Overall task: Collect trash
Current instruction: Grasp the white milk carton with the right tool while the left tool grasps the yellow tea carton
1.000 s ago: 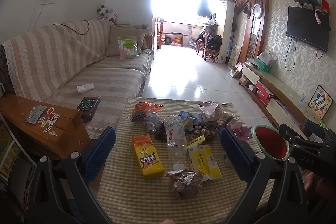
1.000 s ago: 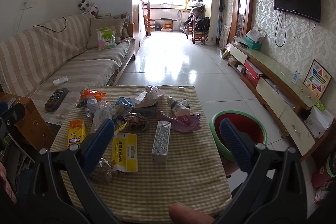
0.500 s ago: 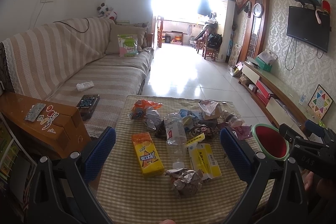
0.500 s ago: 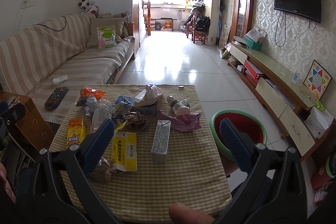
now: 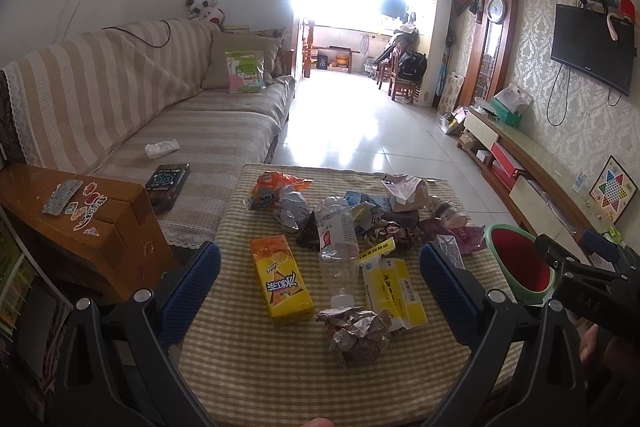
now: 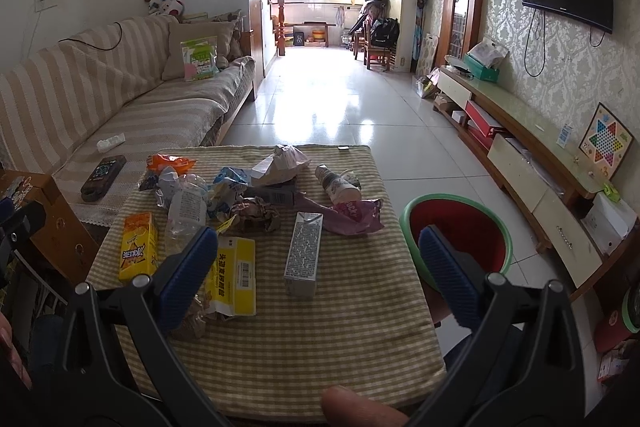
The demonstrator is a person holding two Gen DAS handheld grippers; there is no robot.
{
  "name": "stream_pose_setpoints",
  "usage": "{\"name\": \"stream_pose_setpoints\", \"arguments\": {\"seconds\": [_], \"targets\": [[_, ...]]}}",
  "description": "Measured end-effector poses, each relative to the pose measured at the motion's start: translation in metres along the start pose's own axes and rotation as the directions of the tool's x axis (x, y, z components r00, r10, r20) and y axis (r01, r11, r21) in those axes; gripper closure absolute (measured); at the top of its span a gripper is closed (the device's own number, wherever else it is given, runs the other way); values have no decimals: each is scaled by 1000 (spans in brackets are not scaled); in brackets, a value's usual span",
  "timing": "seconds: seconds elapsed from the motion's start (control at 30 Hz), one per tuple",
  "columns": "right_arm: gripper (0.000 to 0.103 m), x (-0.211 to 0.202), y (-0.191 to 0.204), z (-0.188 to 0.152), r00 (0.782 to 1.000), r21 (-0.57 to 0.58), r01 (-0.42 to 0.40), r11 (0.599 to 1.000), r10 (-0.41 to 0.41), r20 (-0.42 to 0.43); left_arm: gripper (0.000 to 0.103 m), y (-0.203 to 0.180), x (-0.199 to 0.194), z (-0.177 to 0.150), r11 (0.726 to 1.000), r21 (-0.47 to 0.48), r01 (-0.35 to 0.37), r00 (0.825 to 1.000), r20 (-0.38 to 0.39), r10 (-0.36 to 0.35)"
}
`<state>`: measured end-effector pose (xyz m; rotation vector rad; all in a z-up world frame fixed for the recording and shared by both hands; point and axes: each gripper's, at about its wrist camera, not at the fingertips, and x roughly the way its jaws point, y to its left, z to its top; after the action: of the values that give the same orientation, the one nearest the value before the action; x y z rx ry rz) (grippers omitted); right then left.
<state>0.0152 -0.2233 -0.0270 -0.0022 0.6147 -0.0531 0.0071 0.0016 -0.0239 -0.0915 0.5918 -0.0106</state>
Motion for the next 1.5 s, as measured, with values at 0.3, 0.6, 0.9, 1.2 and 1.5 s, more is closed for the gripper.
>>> {"name": "stream_pose_setpoints", "arguments": {"seconds": [0.3,0.6,0.9,1.2,1.5], "targets": [[3,26,-18,-4,995,70,-73,995,77,-61,8,22,39,-5,997,-79,-13,993,-121,3],[3,98,-29,-9,961,108,-136,985,157,-228,8,43,118,-9,991,-130,-42,963,-268,6],[3,186,-11,-28,905,56,-89,994,104,-413,8,45,191,-33,995,-38,-97,907,-414,73],[17,222,5,-43,872,24,-98,995,97,-480,9,57,229,-45,985,-68,-158,867,-488,105],[64,238,10,-52,849,-6,-110,994,91,-521,40,51,248,-48,989,-75,-131,851,-519,73]]}}
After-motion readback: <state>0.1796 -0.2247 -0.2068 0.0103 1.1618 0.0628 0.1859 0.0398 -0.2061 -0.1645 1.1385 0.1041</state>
